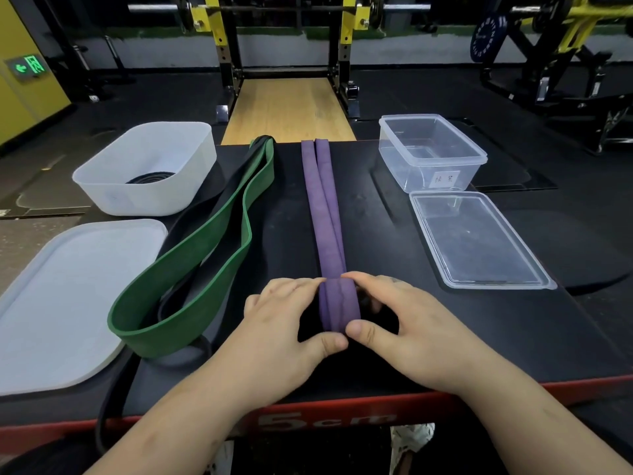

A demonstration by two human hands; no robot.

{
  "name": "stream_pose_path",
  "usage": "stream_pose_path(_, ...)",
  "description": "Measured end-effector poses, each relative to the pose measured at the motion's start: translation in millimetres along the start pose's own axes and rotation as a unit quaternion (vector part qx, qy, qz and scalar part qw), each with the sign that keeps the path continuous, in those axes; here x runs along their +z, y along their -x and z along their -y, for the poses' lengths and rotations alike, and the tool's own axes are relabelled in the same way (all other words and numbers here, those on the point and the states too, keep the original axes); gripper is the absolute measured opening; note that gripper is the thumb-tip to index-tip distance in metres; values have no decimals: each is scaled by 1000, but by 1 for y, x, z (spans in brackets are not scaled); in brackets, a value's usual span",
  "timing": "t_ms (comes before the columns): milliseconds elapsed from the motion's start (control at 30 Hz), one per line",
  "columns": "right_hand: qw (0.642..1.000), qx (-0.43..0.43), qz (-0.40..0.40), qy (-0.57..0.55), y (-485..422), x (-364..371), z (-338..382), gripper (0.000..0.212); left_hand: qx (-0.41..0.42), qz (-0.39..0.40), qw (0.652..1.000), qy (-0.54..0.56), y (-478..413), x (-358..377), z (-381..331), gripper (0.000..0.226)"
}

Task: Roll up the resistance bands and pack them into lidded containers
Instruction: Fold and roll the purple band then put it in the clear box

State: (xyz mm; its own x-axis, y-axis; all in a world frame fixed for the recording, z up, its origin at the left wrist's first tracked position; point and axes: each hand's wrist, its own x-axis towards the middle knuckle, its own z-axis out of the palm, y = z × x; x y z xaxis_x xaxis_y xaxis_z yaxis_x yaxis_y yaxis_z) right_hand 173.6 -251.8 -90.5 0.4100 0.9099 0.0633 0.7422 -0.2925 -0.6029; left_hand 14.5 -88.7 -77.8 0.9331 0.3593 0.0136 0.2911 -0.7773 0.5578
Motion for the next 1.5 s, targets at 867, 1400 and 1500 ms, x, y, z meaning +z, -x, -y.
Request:
stream_pose_path(867,999,17,28,-28,15,-10,3,85,43,13,999,21,5,1,1,62)
stream_pose_path(1400,999,16,-6,-47,4,-6,1,66,-19,23,999,46,-2,0,3,77)
stream_pose_path(1500,999,7,-5,-45,1,-6,-2,73,-26,24,999,38,-4,-2,3,80)
